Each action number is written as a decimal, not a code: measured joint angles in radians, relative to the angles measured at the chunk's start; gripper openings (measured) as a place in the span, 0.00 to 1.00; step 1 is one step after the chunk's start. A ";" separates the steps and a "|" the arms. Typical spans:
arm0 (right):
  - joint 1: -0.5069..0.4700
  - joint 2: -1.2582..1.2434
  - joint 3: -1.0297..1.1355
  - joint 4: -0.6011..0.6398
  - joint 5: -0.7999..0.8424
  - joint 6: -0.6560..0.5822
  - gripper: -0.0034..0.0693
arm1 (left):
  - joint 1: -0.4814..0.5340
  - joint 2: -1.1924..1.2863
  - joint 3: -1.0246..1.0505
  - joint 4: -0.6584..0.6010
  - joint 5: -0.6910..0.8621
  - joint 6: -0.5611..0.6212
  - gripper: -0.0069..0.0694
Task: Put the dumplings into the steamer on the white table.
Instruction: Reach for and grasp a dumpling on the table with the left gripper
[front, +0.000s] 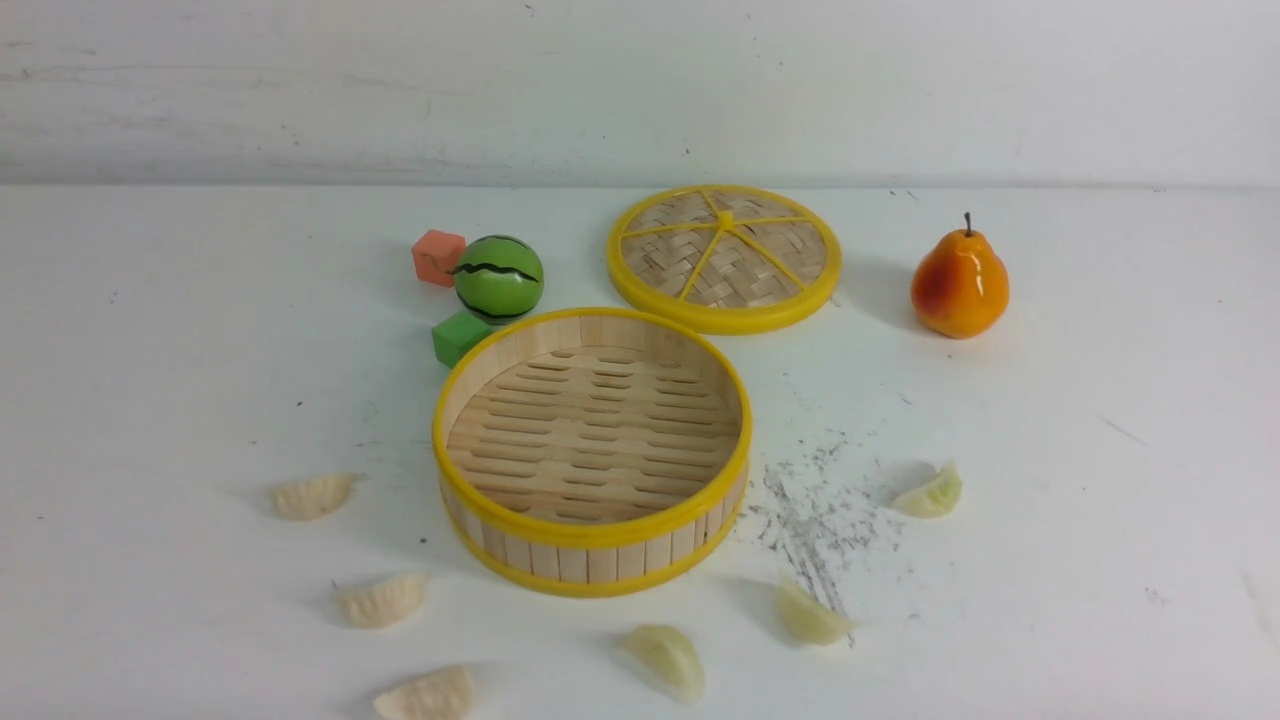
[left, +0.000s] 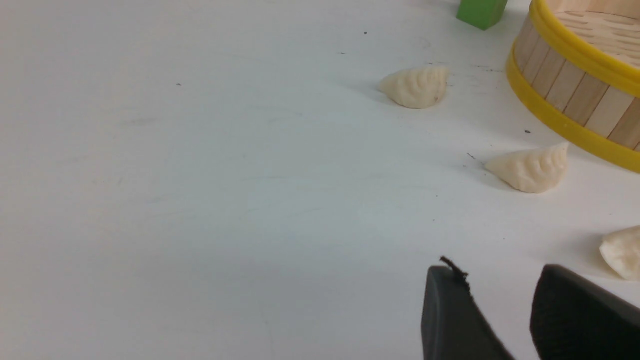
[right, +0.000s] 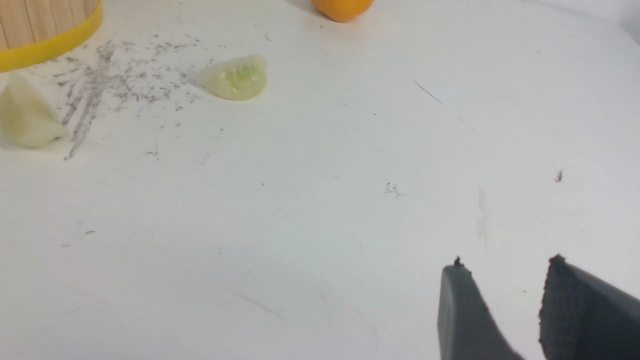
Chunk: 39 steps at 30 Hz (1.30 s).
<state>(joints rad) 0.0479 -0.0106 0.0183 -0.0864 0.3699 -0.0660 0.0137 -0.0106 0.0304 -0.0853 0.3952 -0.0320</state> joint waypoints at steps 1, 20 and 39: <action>0.000 0.000 0.000 0.000 0.000 0.000 0.38 | 0.000 0.000 0.000 0.001 0.000 0.000 0.40; 0.000 0.000 0.008 0.235 -0.053 0.000 0.38 | 0.000 0.000 0.000 -0.388 -0.162 -0.028 0.40; 0.000 0.000 0.008 1.109 -0.191 0.184 0.38 | 0.000 0.000 0.000 -1.418 -0.295 -0.117 0.40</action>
<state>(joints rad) 0.0479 -0.0106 0.0265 1.0231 0.1789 0.1181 0.0137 -0.0106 0.0304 -1.5034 0.0999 -0.1485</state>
